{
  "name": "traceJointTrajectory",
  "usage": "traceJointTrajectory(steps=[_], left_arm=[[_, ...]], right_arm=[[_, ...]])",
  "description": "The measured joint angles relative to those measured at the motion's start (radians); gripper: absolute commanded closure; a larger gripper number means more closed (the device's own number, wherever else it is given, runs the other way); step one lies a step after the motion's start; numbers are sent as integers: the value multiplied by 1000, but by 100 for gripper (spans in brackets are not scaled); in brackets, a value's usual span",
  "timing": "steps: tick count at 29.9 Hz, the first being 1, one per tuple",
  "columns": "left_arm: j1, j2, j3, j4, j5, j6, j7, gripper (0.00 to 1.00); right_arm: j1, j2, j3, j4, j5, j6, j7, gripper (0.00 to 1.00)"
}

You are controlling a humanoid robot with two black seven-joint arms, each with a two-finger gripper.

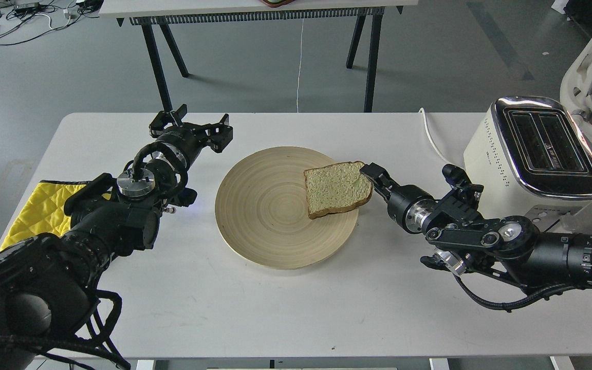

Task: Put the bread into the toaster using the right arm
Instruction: 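Reach the open right gripper to the bread slice edge on the plate, then close the right gripper on the bread and lift it off the plate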

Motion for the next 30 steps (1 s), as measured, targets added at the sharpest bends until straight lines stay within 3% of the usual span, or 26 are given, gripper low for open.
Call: traceJointTrajectory(steps=[16, 30], left_arm=[[0, 1, 0, 0, 0, 0, 0, 0], [0, 1, 0, 0, 0, 0, -1, 0]], right_arm=[[1, 11, 3, -14, 1, 2, 0, 57], [1, 14, 5, -14, 1, 9, 1, 78]])
